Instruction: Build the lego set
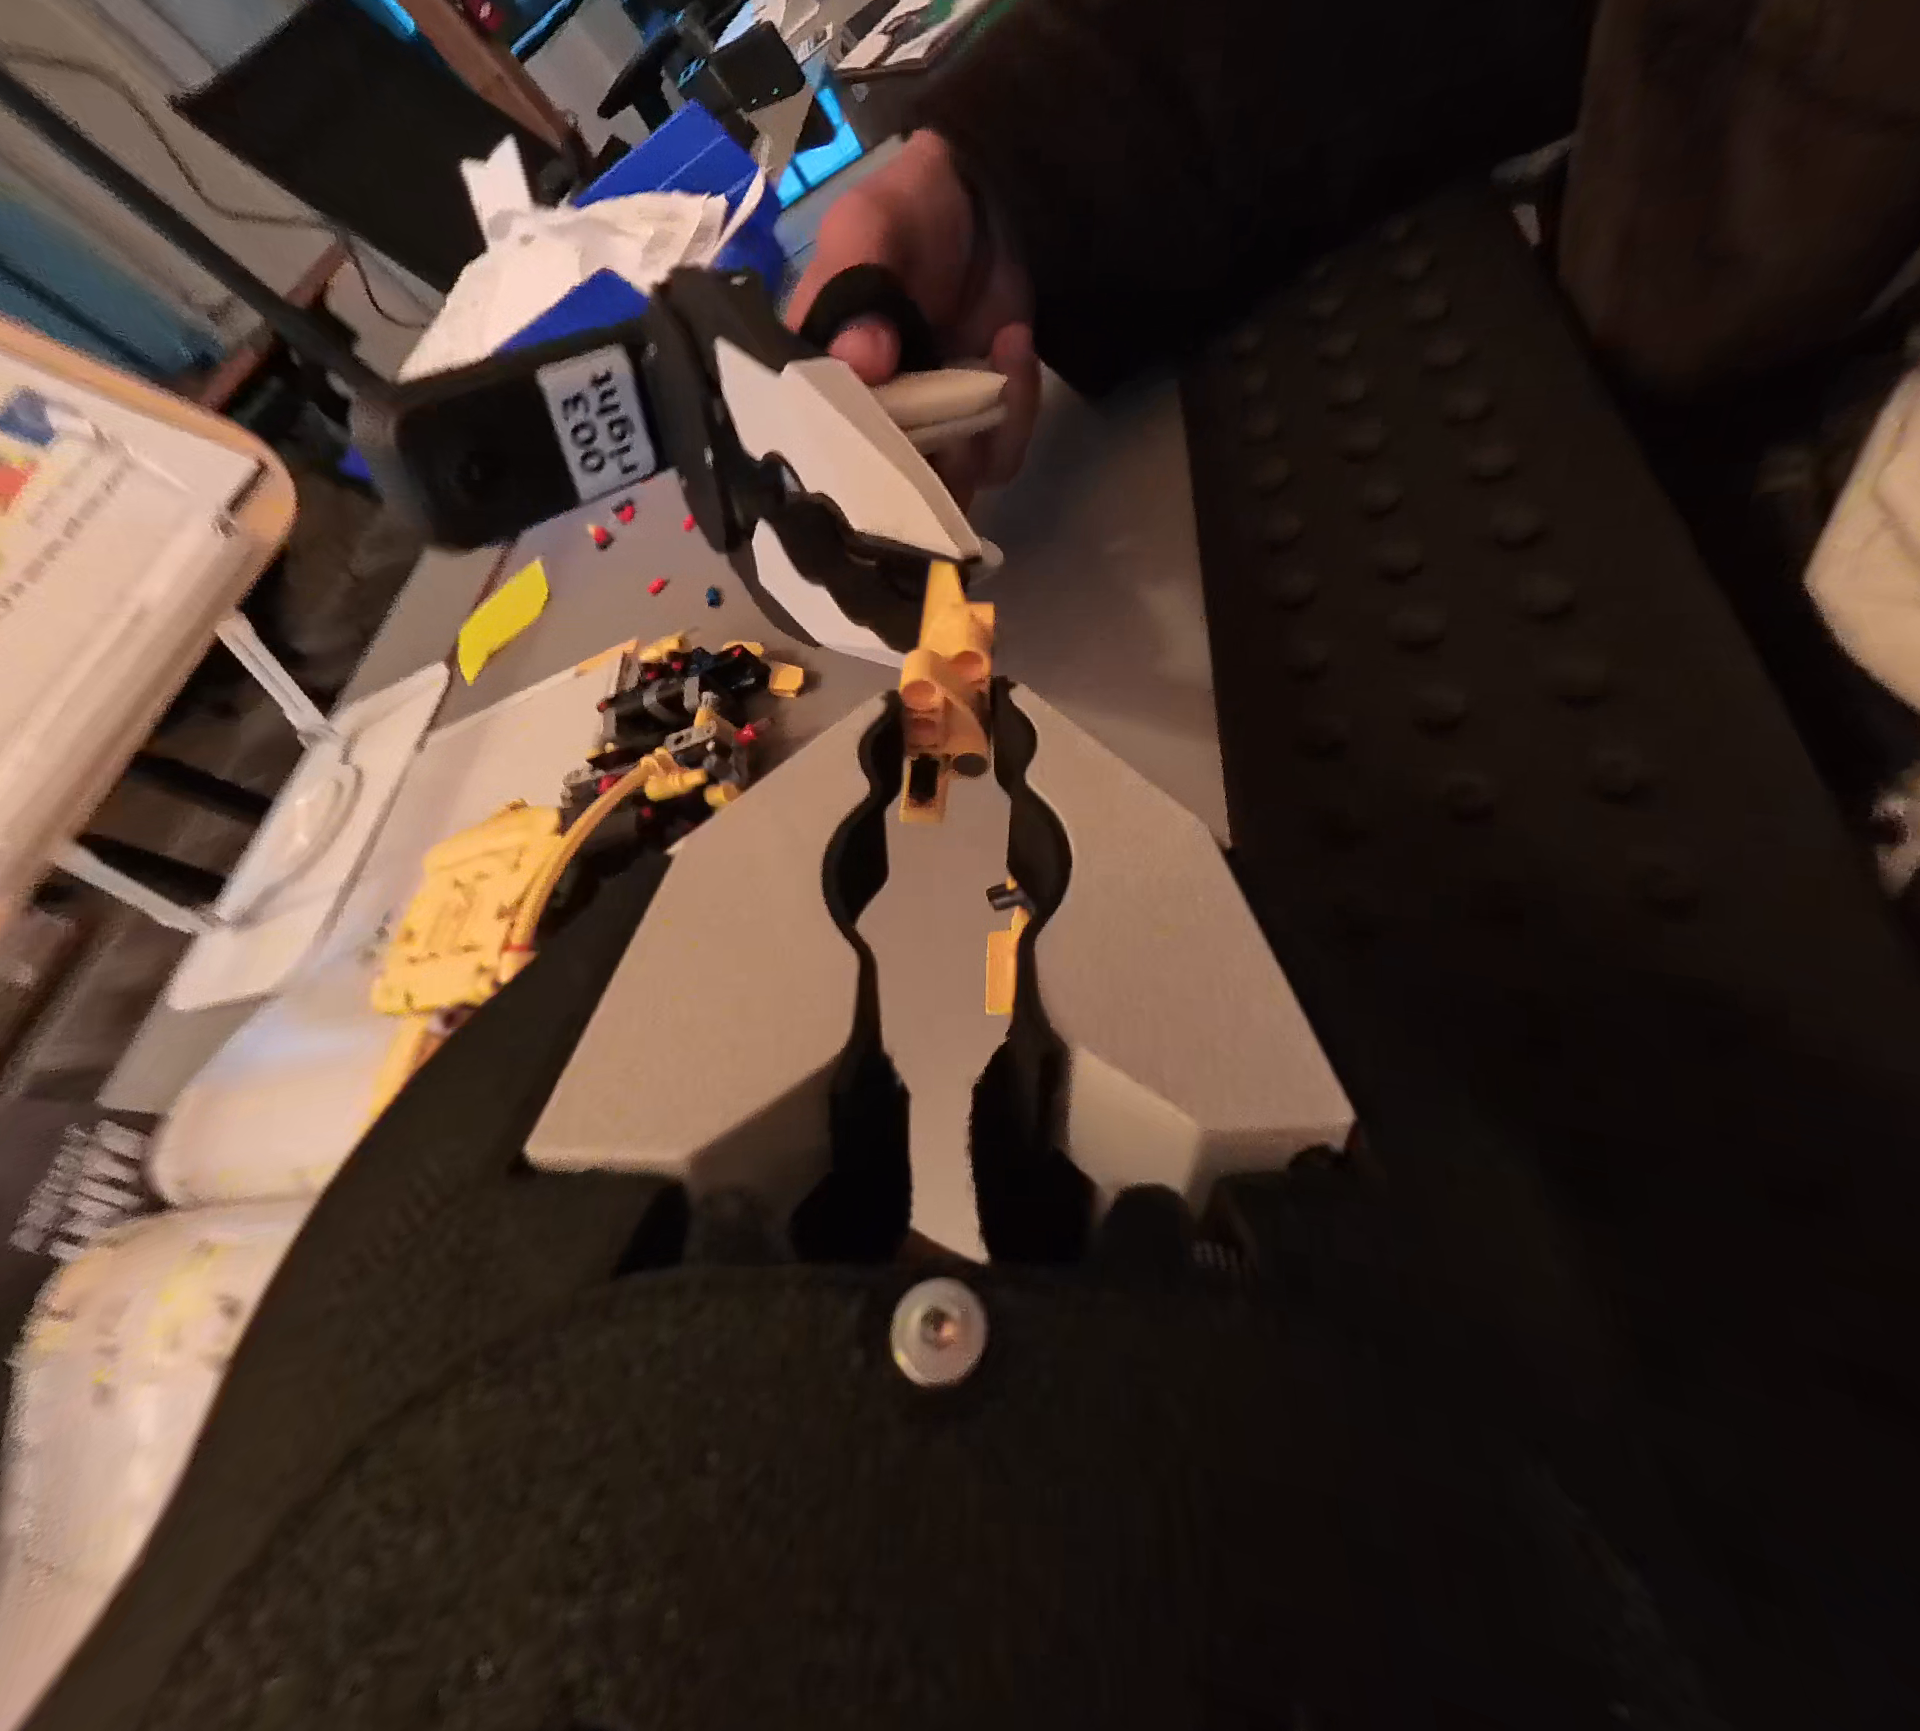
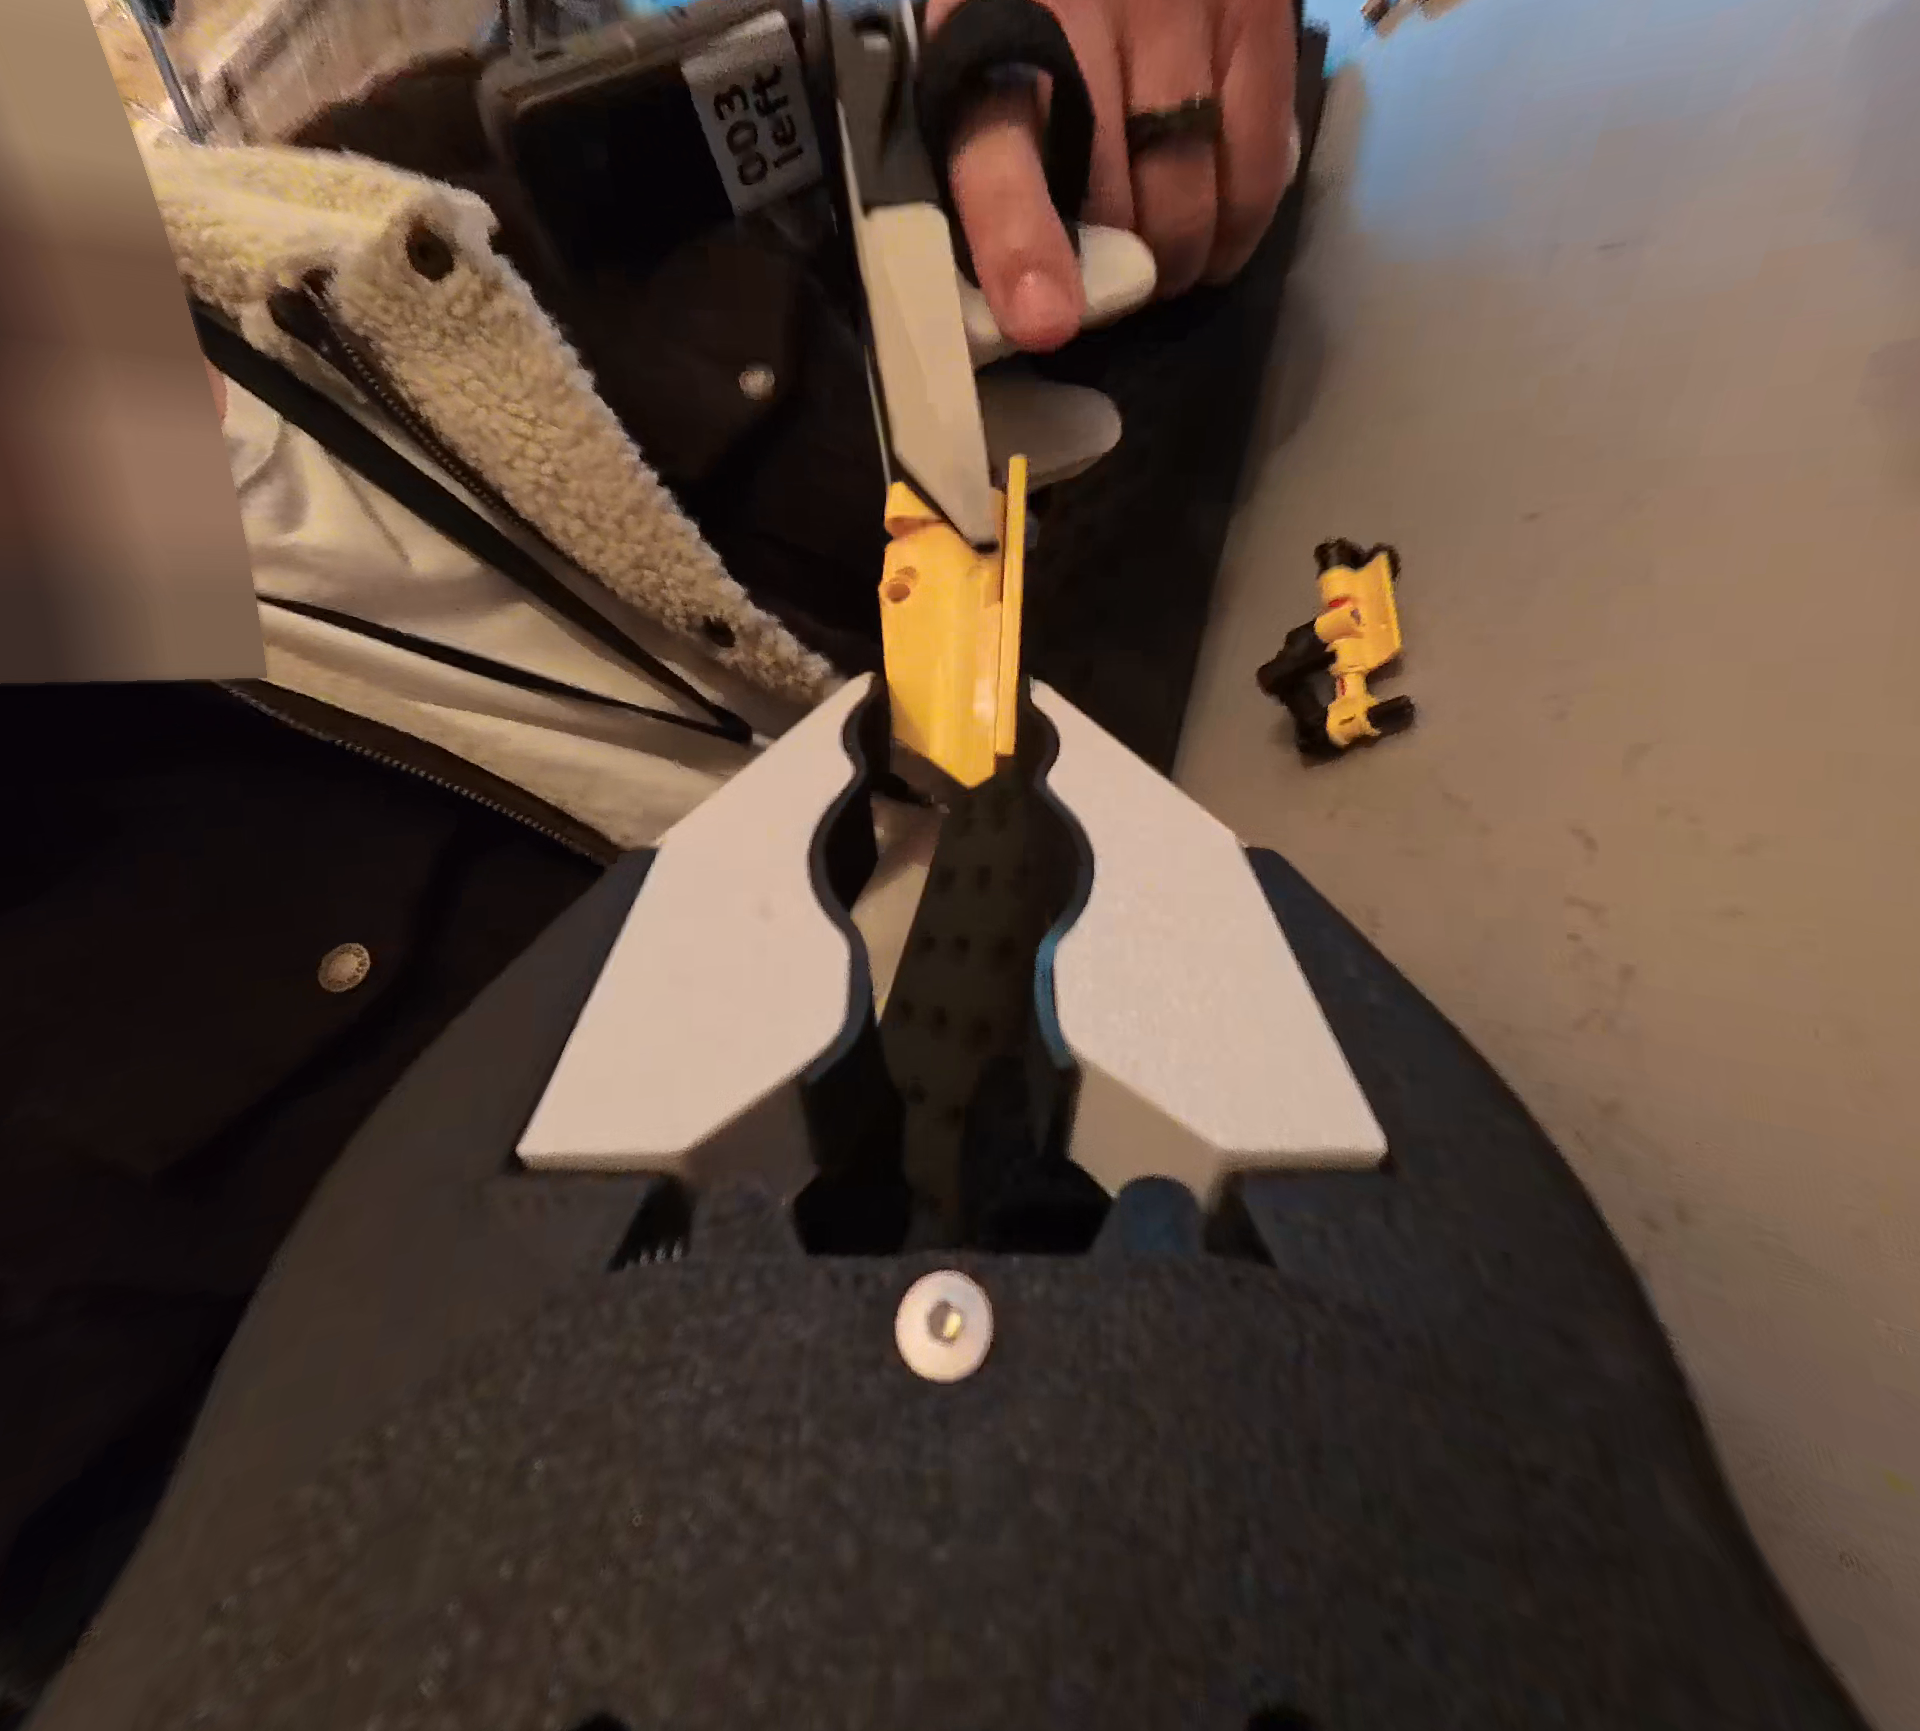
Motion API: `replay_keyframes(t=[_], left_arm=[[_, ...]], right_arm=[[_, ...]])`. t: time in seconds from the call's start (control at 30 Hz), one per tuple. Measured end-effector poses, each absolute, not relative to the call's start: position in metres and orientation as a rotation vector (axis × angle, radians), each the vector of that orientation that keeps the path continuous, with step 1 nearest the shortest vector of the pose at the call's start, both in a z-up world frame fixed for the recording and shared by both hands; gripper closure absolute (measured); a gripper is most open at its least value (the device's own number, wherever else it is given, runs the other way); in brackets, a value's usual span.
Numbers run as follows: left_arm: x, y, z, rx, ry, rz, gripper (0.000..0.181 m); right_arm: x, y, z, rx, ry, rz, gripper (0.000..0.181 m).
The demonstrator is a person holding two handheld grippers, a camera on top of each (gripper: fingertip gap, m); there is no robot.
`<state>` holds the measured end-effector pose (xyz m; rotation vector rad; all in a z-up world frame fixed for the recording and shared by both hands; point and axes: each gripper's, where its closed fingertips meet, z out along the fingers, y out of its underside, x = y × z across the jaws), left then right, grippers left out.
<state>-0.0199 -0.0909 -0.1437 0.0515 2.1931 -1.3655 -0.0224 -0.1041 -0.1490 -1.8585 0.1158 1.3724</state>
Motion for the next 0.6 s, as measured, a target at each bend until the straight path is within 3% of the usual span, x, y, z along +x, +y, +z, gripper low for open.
replay_keyframes(t=[0.2,0.4,0.53,0.6], left_arm=[[0.012,-0.069,-0.116,-0.601,2.217,-1.893,0.166],[0.023,-0.056,-0.099,-0.939,2.138,-2.274,0.166],[0.021,-0.06,-0.104,-0.973,2.187,-2.29,0.166],[0.02,-0.061,-0.106,-0.977,2.2,-2.29,0.166]], right_arm=[[0.039,-0.096,-0.121,-1.646,0.235,0.923,0.139],[0.037,-0.082,-0.123,-1.696,0.15,0.52,0.14],[0.028,-0.074,-0.112,-1.64,0.125,0.558,0.143],[0.024,-0.073,-0.112,-1.64,0.116,0.607,0.156]])
